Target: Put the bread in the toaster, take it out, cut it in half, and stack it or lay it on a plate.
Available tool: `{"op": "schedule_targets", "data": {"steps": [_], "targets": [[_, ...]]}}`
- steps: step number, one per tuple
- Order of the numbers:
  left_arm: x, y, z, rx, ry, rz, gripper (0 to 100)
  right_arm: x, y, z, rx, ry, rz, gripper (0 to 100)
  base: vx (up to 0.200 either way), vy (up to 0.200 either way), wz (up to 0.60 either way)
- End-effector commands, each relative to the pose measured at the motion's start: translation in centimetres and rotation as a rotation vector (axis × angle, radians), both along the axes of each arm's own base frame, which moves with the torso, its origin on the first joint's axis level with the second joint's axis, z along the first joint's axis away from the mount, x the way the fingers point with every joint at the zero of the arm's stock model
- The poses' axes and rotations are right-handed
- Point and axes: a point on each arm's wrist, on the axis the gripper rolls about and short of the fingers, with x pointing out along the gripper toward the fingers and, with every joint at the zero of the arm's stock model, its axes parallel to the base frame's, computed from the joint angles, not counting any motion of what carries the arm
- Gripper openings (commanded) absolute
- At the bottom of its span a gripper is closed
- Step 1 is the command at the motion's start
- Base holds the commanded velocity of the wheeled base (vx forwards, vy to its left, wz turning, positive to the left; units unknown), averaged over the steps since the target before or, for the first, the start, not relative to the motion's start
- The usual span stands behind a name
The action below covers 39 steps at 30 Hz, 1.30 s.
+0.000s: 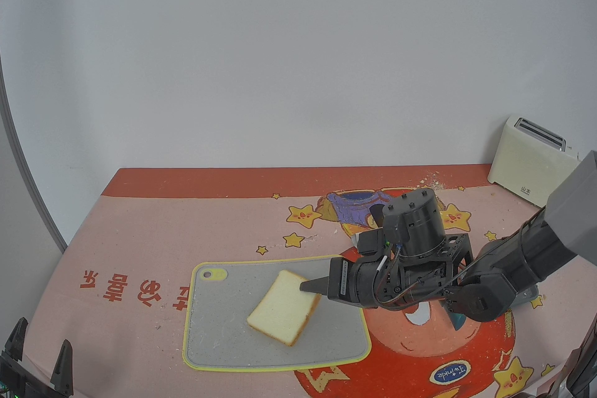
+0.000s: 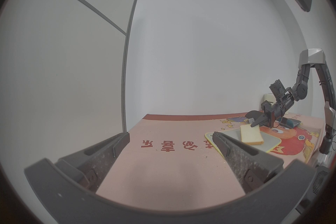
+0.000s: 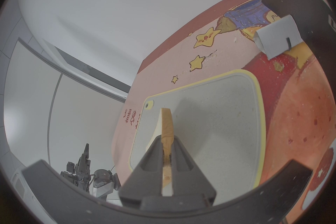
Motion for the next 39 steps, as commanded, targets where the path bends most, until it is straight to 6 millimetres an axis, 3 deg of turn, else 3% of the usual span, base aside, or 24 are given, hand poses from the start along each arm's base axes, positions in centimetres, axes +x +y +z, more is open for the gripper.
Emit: {"op": "schedule_targets", "data": {"steps": [1,4,5,10,19,24,27,29,32,36,39], "targets": [[0.0,0.0,-0.5,0.0,0.0,0.001,100,0.1,-0.1,0.1,0.003,-0.004,-0.006,0,0.0,0.0,0.0],[0.0,0.0,-0.5,0.0,0.0,0.001,100,0.1,-0.1,0.1,0.001,-0.007,-0.005,0,0.0,0.0,0.0],[0.0,0.0,-0.5,0.0,0.002,0.001,100,0.2,-0.2,0.1,0.001,-0.008,-0.006,100,0.0,0.0,0.0],[0.0,0.0,-0.5,0.0,0.002,0.001,100,0.3,-0.1,0.2,-0.008,-0.033,-0.016,100,0.0,0.0,0.0],[0.0,0.0,-0.5,0.0,0.002,0.001,100,0.4,-0.2,0.2,-0.134,-0.241,0.007,100,0.0,0.0,0.0],[0.0,0.0,-0.5,0.0,0.002,0.001,100,-1.3,0.3,2.3,-0.116,-0.328,0.07,100,0.0,0.0,0.0],[0.0,0.0,-0.5,0.0,0.002,0.001,100,-4.0,0.3,3.2,-0.12,-0.375,0.152,100,0.0,0.0,0.0],[0.0,0.0,-0.5,0.0,0.0,0.001,100,-4.2,0.4,3.5,-0.117,-0.391,0.159,100,0.0,0.0,0.0],[0.0,0.0,-0.5,0.0,0.0,0.001,100,-2.0,0.1,2.9,-0.164,-0.407,0.084,100,0.0,0.0,0.0],[0.0,0.0,-0.5,0.0,0.002,0.001,100,-3.4,-0.2,1.5,-0.254,-0.439,0.135,100,0.0,0.0,0.0],[0.0,0.0,-0.5,0.0,0.002,0.001,100,-2.2,-0.7,0.8,-0.346,-0.513,0.141,100,0.0,0.0,0.0]]}}
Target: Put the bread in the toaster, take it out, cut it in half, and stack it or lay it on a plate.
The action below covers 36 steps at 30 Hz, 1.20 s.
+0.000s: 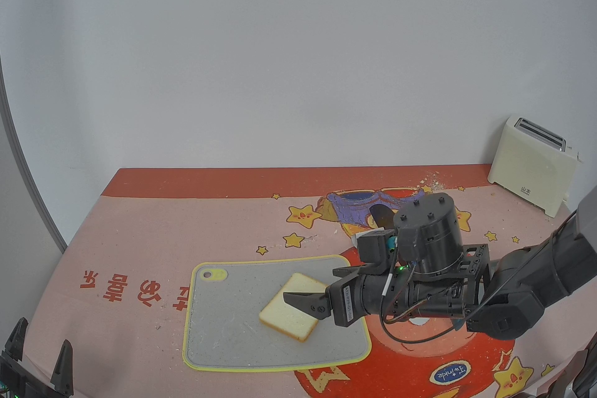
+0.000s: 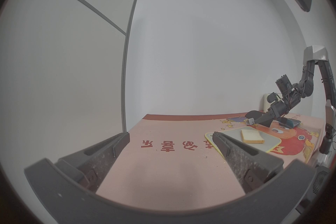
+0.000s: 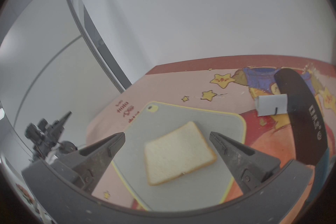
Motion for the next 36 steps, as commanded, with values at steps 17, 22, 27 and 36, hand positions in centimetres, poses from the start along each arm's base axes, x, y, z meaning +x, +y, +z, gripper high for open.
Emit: {"op": "schedule_targets", "data": {"steps": [17,22,27,36], "targets": [[0.0,0.0,-0.5,-0.001,0.002,0.001,100,-3.1,-6.6,10.6,0.278,-0.2,-0.153,100,0.0,0.0,0.0],[0.0,0.0,-0.5,-0.002,0.002,0.001,100,-4.4,-12.4,12.8,0.246,-0.174,-0.259,100,0.0,0.0,0.0],[0.0,0.0,-0.5,-0.001,0.002,-0.001,100,-5.8,-16.7,12.9,0.256,-0.031,-0.298,100,0.0,0.0,0.0],[0.0,0.0,-0.5,-0.001,0.002,-0.001,100,-6.7,-19.6,12.3,0.294,0.117,-0.29,100,0.0,0.0,0.0]]}}
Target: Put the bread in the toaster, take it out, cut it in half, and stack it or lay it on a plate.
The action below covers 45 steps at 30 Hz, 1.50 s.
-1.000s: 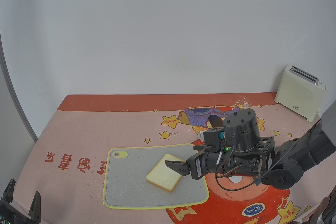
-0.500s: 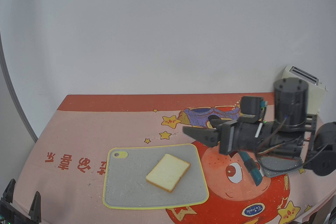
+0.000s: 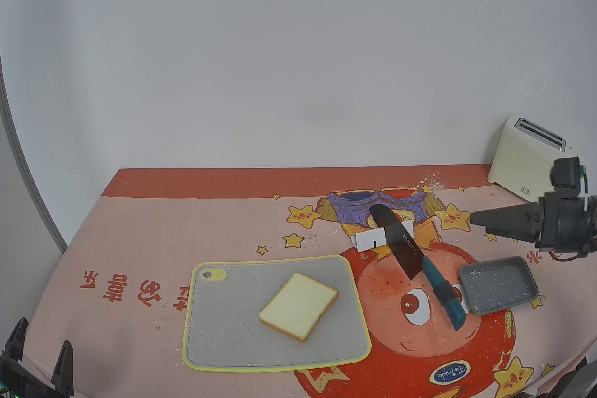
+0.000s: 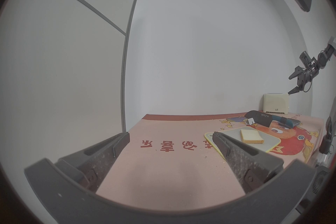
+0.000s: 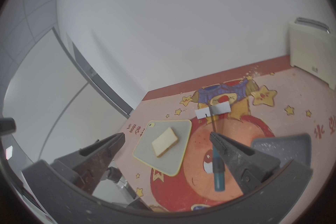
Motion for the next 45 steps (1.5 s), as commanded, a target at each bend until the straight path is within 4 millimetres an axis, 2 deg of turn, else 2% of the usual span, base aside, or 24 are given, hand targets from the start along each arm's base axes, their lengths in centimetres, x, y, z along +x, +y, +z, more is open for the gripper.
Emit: {"op": "schedule_targets", "data": {"steps": [1,3,10,14,17,21,24,28,37,45], "targets": [[0.0,0.0,-0.5,0.0,0.001,0.001,100,-1.4,-2.0,0.9,0.032,-0.026,-0.061,100,0.0,0.0,0.0],[0.0,0.0,-0.5,0.0,0.001,0.001,100,-1.1,-2.0,0.7,0.027,-0.018,-0.063,100,0.0,0.0,0.0],[0.0,0.0,-0.5,0.0,0.001,0.001,100,1.4,-1.4,-1.4,-0.065,0.031,-0.045,100,0.0,0.0,0.0],[0.0,0.0,-0.5,0.0,0.001,0.001,100,2.4,-0.2,-4.6,-0.215,0.081,-0.061,100,0.0,0.0,0.0],[0.0,0.0,-0.5,0.0,0.001,0.001,100,2.5,0.8,-7.5,-0.34,0.028,-0.085,100,0.0,0.0,0.0],[0.0,0.0,-0.5,0.0,0.001,0.001,100,2.7,2.2,-9.8,-0.322,-0.082,-0.062,100,0.0,0.0,0.0],[0.0,0.0,-0.5,0.0,0.001,0.001,100,2.3,2.4,-11.1,-0.326,-0.109,-0.061,100,0.0,0.0,0.0],[0.0,0.0,-0.5,0.0,0.001,0.001,100,0.8,2.2,-13.7,-0.46,-0.176,-0.034,100,0.0,0.0,0.0],[0.0,0.0,-0.5,0.0,0.001,0.001,100,0.7,2.2,-15.4,-0.5,-0.21,-0.043,100,0.0,0.0,0.0],[0.0,0.0,-0.5,0.0,0.001,0.001,100,0.5,2.8,-15.1,-0.479,-0.257,-0.027,100,0.0,0.0,0.0]]}}
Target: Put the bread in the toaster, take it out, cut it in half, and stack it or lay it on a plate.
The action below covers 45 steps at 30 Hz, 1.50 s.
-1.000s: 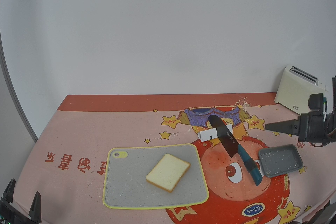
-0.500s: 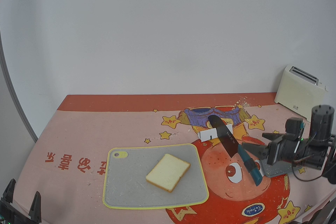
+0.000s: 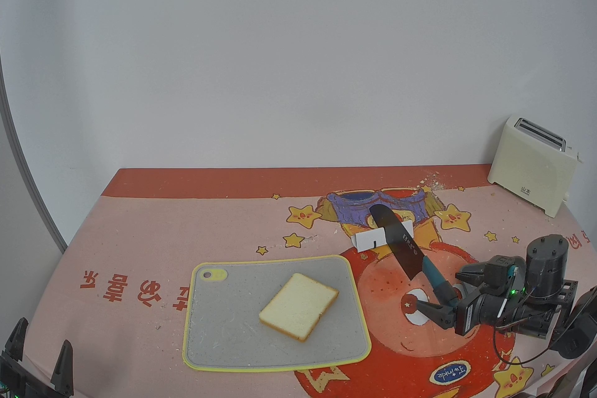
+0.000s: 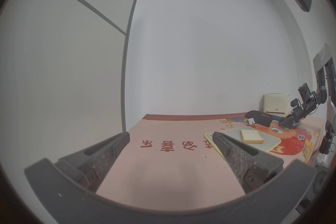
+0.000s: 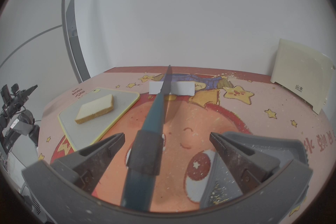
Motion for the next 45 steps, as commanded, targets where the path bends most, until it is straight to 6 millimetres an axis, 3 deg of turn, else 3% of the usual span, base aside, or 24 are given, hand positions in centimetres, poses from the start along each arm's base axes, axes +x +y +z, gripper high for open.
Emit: {"op": "schedule_targets", "data": {"steps": [1,8,16,24,45], "targets": [[0.0,0.0,-0.5,0.0,0.001,0.0,100,0.0,0.3,-0.3,-0.009,0.013,0.011,100,0.0,0.0,0.0],[0.0,0.0,-0.5,0.0,0.001,0.0,100,0.1,0.3,0.3,-0.002,-0.024,-0.011,100,0.0,0.0,0.0],[0.0,0.0,-0.5,0.0,0.001,0.0,100,-1.3,1.5,1.2,-0.002,-0.071,-0.056,100,0.0,0.0,0.0],[0.0,0.0,-0.5,0.0,0.001,0.001,100,-1.4,1.9,0.2,-0.035,-0.038,-0.077,100,0.0,0.0,0.0],[0.0,0.0,-0.5,0.0,0.001,0.0,100,-1.9,2.8,0.0,-0.082,-0.066,-0.111,100,0.0,0.0,0.0]]}}
